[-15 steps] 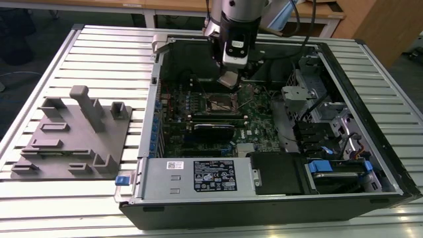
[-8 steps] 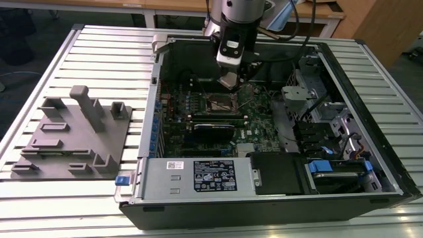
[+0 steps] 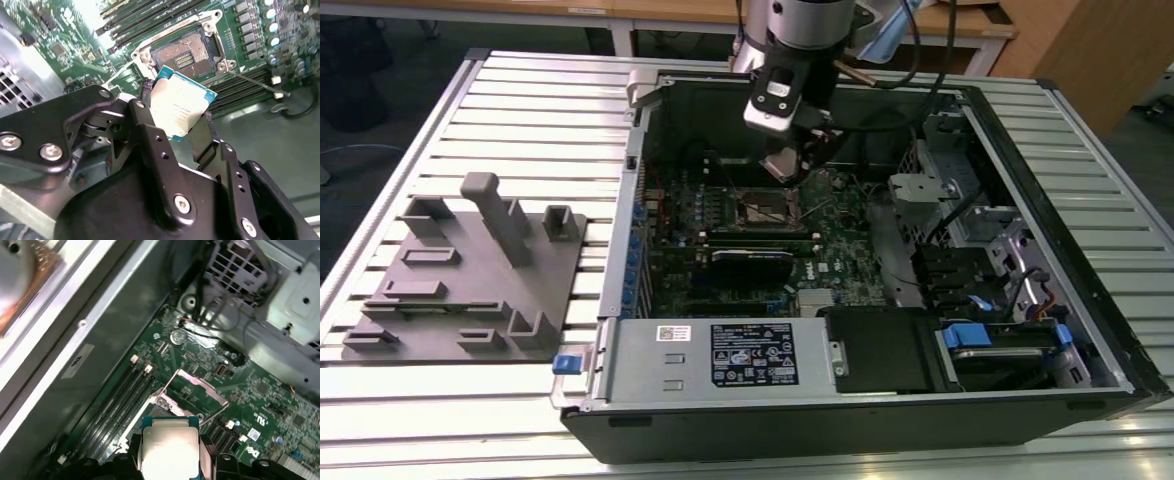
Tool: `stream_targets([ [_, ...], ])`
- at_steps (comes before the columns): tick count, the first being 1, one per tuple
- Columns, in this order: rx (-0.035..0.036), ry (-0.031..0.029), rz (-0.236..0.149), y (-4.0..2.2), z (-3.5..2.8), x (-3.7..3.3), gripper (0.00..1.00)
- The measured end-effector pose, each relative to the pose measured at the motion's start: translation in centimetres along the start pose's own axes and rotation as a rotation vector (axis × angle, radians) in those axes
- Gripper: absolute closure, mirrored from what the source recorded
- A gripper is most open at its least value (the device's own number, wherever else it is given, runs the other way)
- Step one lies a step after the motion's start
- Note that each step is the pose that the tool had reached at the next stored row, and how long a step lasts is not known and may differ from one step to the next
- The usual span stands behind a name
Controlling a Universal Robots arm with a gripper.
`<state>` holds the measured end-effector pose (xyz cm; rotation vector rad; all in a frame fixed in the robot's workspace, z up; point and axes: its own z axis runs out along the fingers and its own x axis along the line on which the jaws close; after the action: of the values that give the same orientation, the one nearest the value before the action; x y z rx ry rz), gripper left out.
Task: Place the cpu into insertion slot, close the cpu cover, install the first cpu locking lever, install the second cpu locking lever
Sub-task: 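Place the cpu into insertion slot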
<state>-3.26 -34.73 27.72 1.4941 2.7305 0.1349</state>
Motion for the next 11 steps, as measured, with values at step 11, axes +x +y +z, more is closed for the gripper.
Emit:
stream_targets([
  [11,-0.0038,-0.0177,0.2,-0.03,0.36,-0.01,0.46],
])
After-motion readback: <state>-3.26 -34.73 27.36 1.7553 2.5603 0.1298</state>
